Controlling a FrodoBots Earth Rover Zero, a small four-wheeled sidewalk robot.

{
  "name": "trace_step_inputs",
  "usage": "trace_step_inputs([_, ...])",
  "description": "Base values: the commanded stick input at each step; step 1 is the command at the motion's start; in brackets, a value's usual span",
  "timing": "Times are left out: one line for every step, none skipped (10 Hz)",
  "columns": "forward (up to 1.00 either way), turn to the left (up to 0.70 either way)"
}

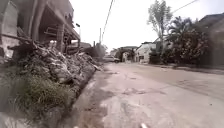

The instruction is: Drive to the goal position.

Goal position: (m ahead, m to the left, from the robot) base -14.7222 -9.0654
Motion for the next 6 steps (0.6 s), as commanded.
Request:
trace_step_inputs([0.05,0.0])
trace_step_inputs([0.04,0.0])
trace_step_inputs([0.04,0.0])
trace_step_inputs([0.05,0.0])
trace_step_inputs([0.04,0.0])
trace_step_inputs([0.04,0.0])
